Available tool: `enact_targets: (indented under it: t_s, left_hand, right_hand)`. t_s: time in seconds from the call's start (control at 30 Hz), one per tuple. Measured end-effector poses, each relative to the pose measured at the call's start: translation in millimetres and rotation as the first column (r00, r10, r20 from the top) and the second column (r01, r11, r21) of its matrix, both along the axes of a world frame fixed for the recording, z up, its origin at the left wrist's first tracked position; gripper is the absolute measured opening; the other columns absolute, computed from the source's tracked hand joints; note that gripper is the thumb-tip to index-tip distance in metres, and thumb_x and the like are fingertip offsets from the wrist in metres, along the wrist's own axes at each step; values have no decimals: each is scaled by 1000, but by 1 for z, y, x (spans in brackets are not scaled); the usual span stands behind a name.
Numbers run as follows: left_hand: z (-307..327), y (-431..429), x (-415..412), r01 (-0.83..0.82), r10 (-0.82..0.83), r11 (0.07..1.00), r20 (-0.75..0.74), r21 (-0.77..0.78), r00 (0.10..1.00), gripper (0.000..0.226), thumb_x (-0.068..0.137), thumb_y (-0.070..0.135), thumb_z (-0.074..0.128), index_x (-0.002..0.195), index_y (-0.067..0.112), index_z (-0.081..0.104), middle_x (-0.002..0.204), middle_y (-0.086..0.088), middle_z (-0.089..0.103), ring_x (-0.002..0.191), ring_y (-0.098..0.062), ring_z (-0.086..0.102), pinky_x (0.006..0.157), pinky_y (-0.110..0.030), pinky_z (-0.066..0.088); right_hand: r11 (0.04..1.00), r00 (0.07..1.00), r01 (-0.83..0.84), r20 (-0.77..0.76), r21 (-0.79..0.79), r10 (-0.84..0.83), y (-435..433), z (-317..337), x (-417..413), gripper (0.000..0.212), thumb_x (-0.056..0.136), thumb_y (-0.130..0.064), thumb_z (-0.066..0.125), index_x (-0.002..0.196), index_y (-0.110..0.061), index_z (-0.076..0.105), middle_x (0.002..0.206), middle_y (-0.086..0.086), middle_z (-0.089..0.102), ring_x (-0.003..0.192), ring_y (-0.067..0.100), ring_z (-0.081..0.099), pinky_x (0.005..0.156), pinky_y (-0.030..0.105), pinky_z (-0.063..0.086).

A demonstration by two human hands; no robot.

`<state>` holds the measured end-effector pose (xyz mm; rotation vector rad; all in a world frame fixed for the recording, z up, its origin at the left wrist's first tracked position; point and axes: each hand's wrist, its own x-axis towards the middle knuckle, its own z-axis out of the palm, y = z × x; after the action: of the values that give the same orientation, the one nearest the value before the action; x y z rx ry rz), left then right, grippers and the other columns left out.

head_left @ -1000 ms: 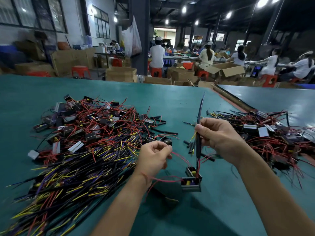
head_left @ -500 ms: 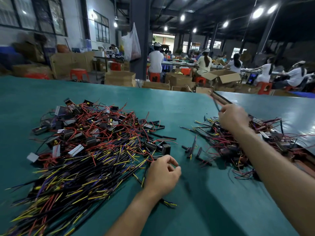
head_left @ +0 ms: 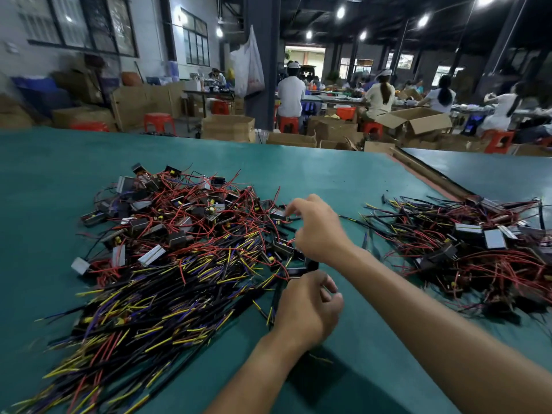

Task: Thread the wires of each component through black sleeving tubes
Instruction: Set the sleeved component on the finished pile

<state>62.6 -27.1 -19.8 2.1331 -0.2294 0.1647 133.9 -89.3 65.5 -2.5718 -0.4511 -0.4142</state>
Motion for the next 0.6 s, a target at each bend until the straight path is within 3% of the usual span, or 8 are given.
enact_targets:
  t_s: [0.1,0.17,0.23,0.3,0.37,0.43,0.5,0.6]
  left_hand:
    - [0,1,-2,-8,9,1000,18,-4,1000,19,66,29,52,61,11,52,53,-7,51,57,-25,47,59,-31,47]
    - [-1,3,-3,26,-23,997,34,-70,999,29,61,22,49,70,-4,57,59,-8,49,59,-18,36,63,-42,50]
    - [-4,3,-1,20,-18,999,41,-41,999,20,66,17,53,73,-1,60,66,-10,61,60,-24,42,65,-44,51]
    - [-4,5,1,-27,28,1000,16,-1,1000,15,71,21,56,64,9,53,57,1,58,71,-32,51,56,-30,41]
    - [-3,6,2,-49,49,999,-9,-22,999,21,71,27,53,56,15,44,46,8,50,71,-24,56,51,-24,33]
    - [-3,7,2,-53,53,998,1,-16,999,23,70,30,53,54,17,44,45,8,49,67,-20,60,51,-24,32]
    - [-4,7,3,-51,51,999,1,-11,999,21,70,32,53,55,20,46,47,8,51,65,-17,61,52,-24,34]
    - [-6,6,5,-59,57,997,-36,-46,998,13,69,32,50,58,26,48,47,17,52,69,-15,61,56,-23,38]
  right_hand:
    - [985,983,-172,-62,-19,171,40,4,-5,47,69,4,56,109,-18,65,104,4,58,97,23,55,79,29,44]
    - [975,975,-199,-115,-95,188,57,2,0,47,71,0,57,115,-17,62,108,8,57,99,26,54,80,31,44]
    - [990,989,-78,-131,-117,62,60,-2,13,45,75,-8,58,120,-13,53,116,14,52,107,32,50,87,35,44]
    - [988,978,94,-176,-122,-115,53,-5,27,35,83,-18,56,115,-7,46,116,18,49,110,37,47,92,42,44]
    - [970,951,131,-252,-205,-182,48,-12,37,22,90,-28,56,96,-8,48,99,14,55,96,34,54,80,40,48]
    - [972,955,87,-258,-220,-144,47,-21,42,29,92,-31,57,73,-10,50,72,8,54,72,28,55,67,34,49]
    - [993,965,47,-251,-111,-74,48,-26,45,38,92,-28,58,59,-11,49,58,5,47,57,24,46,58,29,45]
    - [972,949,9,-308,235,65,50,-17,47,38,95,-23,57,60,-13,67,52,1,54,47,13,43,47,21,37]
